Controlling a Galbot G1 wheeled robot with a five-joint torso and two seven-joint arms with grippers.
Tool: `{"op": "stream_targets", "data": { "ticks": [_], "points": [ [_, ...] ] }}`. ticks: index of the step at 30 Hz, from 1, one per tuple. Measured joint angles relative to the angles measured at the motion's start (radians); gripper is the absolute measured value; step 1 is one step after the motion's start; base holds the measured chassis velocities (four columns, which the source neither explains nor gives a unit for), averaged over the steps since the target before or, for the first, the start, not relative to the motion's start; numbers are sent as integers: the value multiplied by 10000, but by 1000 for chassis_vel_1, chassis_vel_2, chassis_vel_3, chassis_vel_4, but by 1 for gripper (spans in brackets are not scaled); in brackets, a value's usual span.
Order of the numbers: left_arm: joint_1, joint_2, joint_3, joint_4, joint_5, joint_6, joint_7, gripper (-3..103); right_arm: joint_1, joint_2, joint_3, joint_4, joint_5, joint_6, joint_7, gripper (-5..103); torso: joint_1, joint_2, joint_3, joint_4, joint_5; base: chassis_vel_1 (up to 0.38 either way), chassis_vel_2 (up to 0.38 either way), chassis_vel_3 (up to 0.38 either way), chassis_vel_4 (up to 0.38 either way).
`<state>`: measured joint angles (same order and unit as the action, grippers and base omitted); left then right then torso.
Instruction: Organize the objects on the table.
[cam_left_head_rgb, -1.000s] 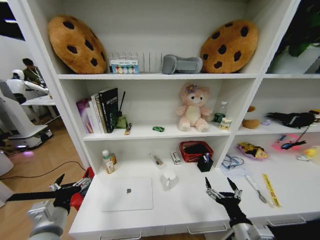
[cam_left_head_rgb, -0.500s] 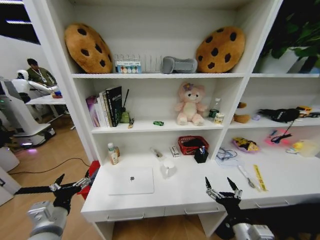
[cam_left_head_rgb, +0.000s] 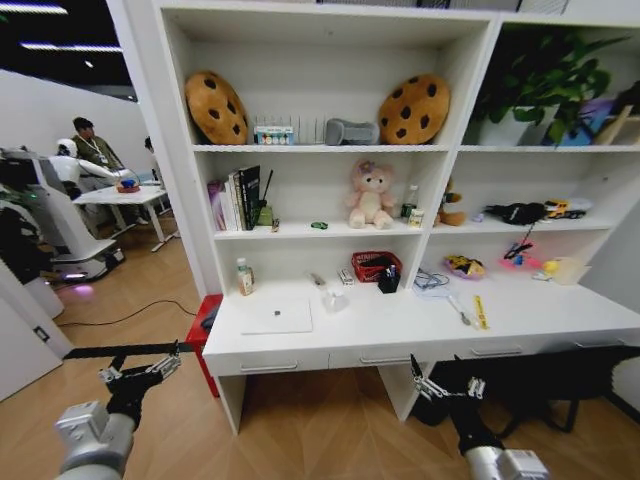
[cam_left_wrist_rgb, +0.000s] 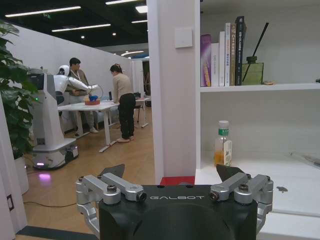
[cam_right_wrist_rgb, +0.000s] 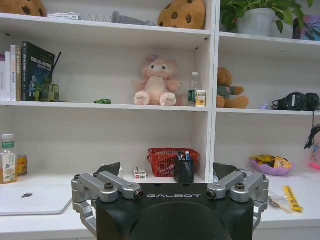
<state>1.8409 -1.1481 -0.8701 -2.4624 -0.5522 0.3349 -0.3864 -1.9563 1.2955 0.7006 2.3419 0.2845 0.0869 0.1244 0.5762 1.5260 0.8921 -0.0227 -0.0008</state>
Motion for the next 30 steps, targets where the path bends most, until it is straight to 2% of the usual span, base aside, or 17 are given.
{"op": "stream_targets", "data": {
  "ticks": [2,8,11,12,14,30],
  "points": [
    [2,0,0,-1,0,0,1,100,-1,0,0,0,0,0,0,100,-3,3,-1,1,12,289,-286,-303,255],
    [2,0,1,1,0,0,-4,100,-6,0,0,1,0,0,0,100,-4,4,-1,-1,2,92,-79,-179,140],
    [-2,0,5,0,0,-1,16,100,-2,0,2,0,0,0,1,100,9,-6,6,-6,17,-79,-47,-28,-25],
    [-3,0,4,1,0,0,16,100,7,-1,2,0,0,0,1,100,18,-9,7,-1,5,-84,19,96,-64],
    [-2,0,4,1,0,-1,13,100,9,-2,2,0,0,0,1,100,18,-9,7,3,7,-84,42,118,-64],
    [0,0,1,1,0,0,10,100,5,-2,1,0,0,0,1,100,5,-2,2,0,7,-8,15,12,-10]
  ]
}}
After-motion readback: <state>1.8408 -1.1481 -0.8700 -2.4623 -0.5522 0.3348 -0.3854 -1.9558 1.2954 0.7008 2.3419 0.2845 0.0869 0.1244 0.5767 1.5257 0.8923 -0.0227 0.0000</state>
